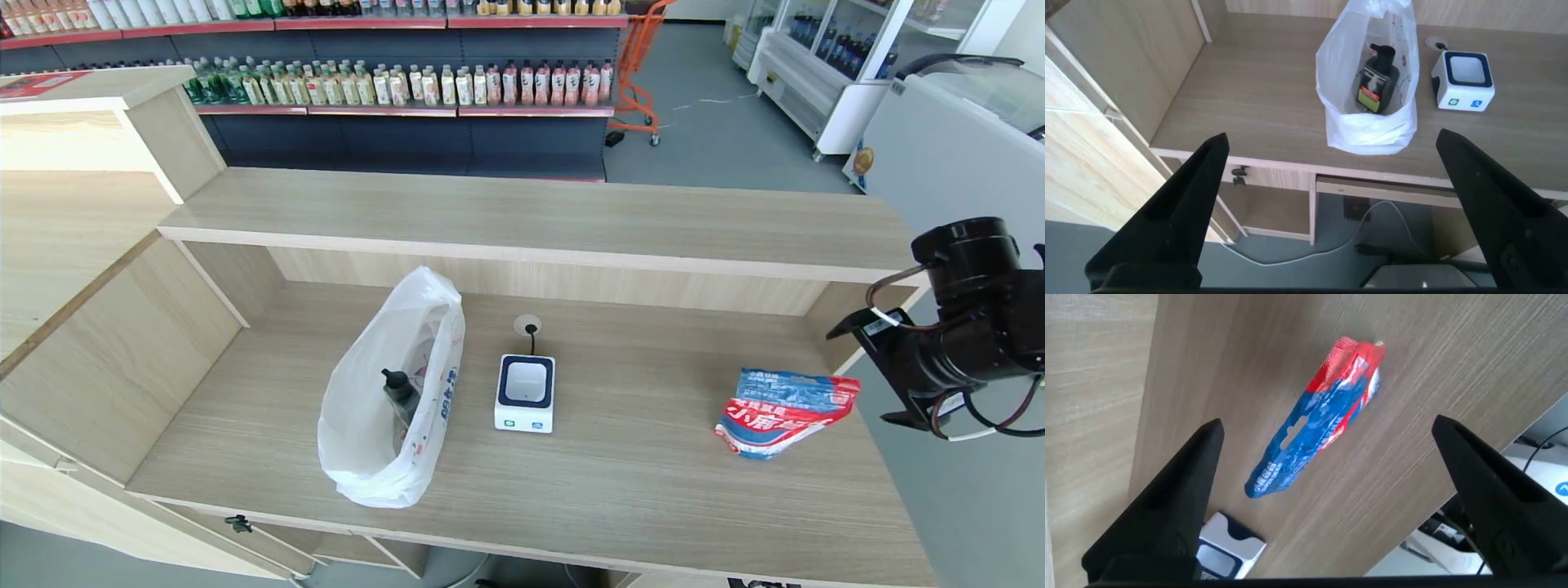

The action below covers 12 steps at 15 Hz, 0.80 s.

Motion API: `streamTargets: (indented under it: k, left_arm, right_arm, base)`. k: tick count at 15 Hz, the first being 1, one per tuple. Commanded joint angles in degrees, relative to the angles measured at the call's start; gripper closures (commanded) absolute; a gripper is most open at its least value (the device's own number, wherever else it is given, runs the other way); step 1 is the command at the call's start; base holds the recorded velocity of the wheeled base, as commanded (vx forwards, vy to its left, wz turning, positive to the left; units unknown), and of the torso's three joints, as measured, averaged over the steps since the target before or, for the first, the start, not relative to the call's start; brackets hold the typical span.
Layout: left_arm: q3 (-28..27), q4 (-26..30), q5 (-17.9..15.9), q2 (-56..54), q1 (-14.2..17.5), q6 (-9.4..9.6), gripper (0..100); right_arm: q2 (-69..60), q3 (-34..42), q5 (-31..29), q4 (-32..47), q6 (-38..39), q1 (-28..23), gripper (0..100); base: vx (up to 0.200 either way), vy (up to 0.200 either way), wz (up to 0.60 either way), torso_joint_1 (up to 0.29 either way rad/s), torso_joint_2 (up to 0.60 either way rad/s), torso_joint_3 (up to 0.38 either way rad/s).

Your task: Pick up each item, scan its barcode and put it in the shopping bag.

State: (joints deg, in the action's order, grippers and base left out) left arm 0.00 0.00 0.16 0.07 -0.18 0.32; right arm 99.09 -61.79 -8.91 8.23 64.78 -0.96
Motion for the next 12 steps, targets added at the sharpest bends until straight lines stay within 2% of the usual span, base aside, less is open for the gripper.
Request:
streamTargets:
  k: [1, 9, 12]
  left_arm:
    - [-0.09, 0.00, 0.02, 0.01, 0.01, -0.05, 0]
    - [0.00, 0.00, 0.02, 0.01, 0.01, -0.05, 0]
    - [0.00, 0.00, 0.02, 0.01, 0.01, -0.05, 0]
  right_arm:
    - [5.68, -2.28, -0.41, -0.05, 0.08, -0.18, 0]
    - [19.13, -10.45, -0.76, -0.32, -0.09, 3.42, 0]
    - [24.05, -11.51, -5.33, -0.32, -1.76, 7.64, 0]
  base:
    - [0.000, 0.000, 0.00, 0.000, 0.00, 0.000]
    - [0.000, 0.000, 0.00, 0.000, 0.00, 0.000]
    - [0.000, 0.000, 0.00, 0.000, 0.00, 0.000]
